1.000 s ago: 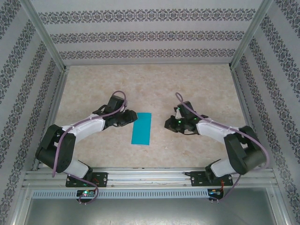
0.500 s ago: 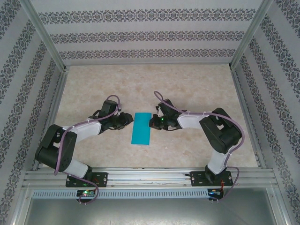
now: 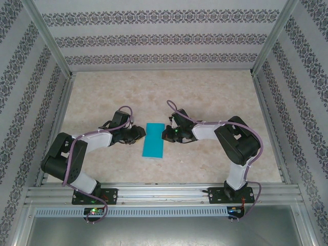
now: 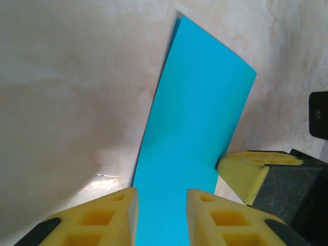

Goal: Fold a paper plane with a square sheet of paper (fold left side to right side)
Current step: Third fold the triangle at the center of the table.

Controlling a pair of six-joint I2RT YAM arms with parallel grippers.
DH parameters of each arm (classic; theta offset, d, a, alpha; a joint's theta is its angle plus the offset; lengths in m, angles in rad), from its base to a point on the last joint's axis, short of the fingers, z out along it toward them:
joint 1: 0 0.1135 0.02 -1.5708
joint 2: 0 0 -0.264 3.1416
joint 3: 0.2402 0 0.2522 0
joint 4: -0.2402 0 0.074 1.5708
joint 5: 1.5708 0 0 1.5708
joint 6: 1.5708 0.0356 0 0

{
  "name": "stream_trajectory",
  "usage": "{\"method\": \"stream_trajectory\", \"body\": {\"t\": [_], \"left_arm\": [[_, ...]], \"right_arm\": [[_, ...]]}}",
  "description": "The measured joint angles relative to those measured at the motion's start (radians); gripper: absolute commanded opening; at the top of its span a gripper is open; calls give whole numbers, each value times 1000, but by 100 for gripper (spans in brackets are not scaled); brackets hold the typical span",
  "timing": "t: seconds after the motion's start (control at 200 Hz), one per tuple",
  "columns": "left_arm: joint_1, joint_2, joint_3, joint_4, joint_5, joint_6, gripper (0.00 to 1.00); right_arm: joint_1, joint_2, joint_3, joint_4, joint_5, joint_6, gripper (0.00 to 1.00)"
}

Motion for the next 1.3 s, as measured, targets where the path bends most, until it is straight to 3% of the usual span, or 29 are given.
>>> {"method": "stream_trajectory", "body": {"t": [0.625,0.874,1.304], "left_arm": [[-2,61,0,-29,68,32,32],[-5,70,1,-28,88,33,25],[-8,71,-7,-11,116,21,30]], "right_arm": [[0,2,5,-9,0,-3,0],[-1,2,5,-10,0,-4,0],[-2,2,5,-10,0,-8,0]]}}
